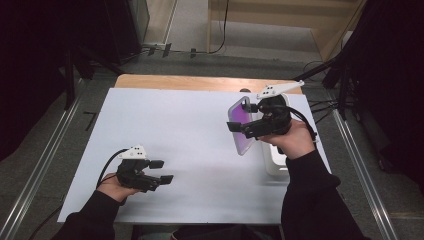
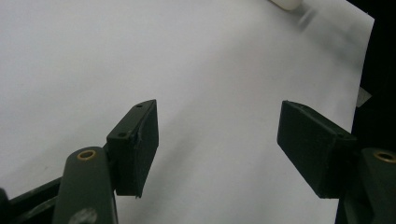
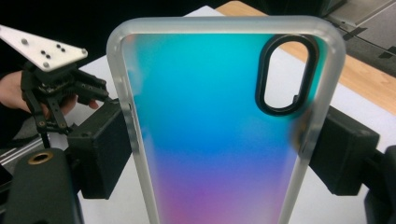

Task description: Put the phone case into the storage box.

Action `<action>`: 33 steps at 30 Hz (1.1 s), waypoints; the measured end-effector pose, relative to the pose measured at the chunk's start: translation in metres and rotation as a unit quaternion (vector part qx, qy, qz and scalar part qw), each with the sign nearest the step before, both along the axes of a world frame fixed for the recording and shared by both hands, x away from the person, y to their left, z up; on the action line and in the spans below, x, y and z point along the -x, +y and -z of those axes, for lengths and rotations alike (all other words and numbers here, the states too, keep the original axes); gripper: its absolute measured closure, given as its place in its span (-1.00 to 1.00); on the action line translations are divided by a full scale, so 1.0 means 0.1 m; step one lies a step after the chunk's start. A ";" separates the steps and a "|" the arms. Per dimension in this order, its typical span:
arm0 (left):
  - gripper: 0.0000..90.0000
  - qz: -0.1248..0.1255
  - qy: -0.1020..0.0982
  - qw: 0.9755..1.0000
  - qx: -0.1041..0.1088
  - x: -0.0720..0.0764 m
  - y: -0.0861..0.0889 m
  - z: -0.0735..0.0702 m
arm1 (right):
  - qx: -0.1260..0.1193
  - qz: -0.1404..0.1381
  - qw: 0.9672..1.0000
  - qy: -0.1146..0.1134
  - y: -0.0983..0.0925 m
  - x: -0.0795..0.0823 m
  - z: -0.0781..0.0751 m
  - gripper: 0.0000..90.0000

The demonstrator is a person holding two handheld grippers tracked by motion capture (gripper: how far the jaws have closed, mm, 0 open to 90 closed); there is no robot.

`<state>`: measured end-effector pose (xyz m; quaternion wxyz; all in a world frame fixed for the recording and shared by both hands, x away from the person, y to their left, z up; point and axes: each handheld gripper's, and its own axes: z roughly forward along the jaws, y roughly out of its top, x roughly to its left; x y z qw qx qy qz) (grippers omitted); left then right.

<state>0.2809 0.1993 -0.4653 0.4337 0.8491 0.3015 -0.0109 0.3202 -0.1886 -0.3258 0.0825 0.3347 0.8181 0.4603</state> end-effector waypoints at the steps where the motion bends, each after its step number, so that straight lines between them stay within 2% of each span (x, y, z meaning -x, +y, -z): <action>1: -0.35 0.001 0.001 1.000 0.000 0.00 0.00 0.00 | 0.000 0.002 1.000 -0.001 -0.01 -0.01 -0.02 -0.66; 11: -0.35 0.000 0.002 1.000 0.002 -0.01 0.00 0.00 | 0.000 0.012 1.000 -0.014 -0.07 -0.09 -0.21 -0.66; 20: -0.35 -0.002 0.002 1.000 0.003 -0.02 0.01 0.00 | -0.007 0.040 0.999 -0.025 -0.19 -0.21 -0.37 -0.66; 25: -0.35 -0.005 0.001 1.000 0.003 -0.01 0.01 -0.01 | -0.008 0.058 0.998 -0.024 -0.28 -0.28 -0.36 -0.66; 33: -0.35 -0.003 -0.001 1.000 0.004 -0.01 0.01 -0.01 | -0.004 0.095 0.995 -0.027 -0.45 -0.38 -0.26 -0.66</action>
